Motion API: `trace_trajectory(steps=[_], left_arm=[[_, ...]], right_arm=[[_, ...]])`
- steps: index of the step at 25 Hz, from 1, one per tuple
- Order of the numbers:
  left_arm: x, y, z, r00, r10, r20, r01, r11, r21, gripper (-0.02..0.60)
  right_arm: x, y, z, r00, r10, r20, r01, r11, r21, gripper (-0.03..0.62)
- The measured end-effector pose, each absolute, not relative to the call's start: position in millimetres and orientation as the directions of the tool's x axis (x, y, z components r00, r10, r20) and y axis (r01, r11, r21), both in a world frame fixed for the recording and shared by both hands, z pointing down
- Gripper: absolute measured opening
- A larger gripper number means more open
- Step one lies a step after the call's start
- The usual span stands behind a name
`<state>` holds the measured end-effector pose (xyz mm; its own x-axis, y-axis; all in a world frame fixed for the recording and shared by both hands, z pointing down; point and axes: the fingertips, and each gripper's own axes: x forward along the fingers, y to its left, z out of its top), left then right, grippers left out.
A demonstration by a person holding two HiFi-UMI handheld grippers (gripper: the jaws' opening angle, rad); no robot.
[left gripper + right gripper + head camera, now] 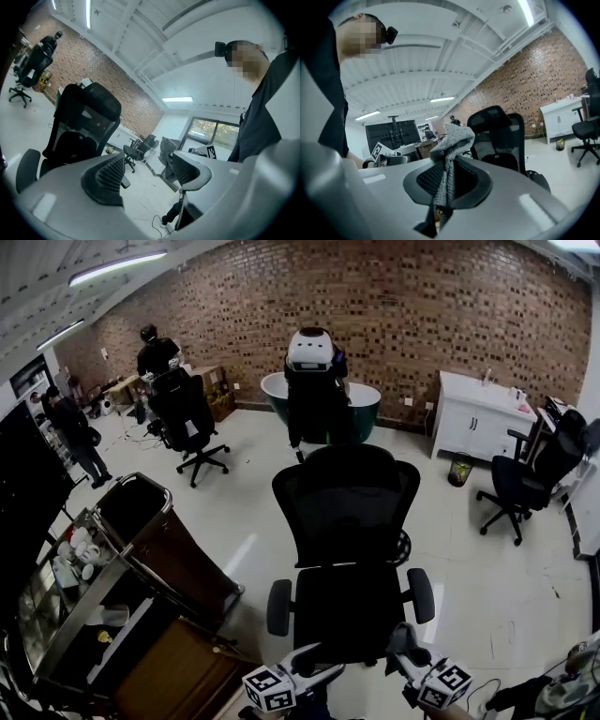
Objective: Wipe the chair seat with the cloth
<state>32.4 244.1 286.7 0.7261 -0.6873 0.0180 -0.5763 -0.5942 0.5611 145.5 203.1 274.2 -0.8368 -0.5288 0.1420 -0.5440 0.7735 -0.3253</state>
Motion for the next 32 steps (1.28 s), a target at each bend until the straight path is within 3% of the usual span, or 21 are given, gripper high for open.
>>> trace_trajectory(steps=[7,14,32], left_arm=[[88,329,271,0.684,-0.73,-0.006,-0.59,-0.557,0.584,0.337],[94,378,253,0.661,-0.75,0.004,-0.623,-0.546,0.561,0.337],[67,439,240,0.683,-0.729,-0.04,-0.603,-0.595,0.532,0.337]], right_arm=[[196,294,273,-0.882,-0.447,0.149,-0.47,0.812,-0.345,0.029],[220,341,248,-0.893,-0.44,0.094,-0.443,0.826,-0.35,0.029],[186,395,225,-0.893,-0.449,0.044,-0.438,0.841,-0.318,0.028]])
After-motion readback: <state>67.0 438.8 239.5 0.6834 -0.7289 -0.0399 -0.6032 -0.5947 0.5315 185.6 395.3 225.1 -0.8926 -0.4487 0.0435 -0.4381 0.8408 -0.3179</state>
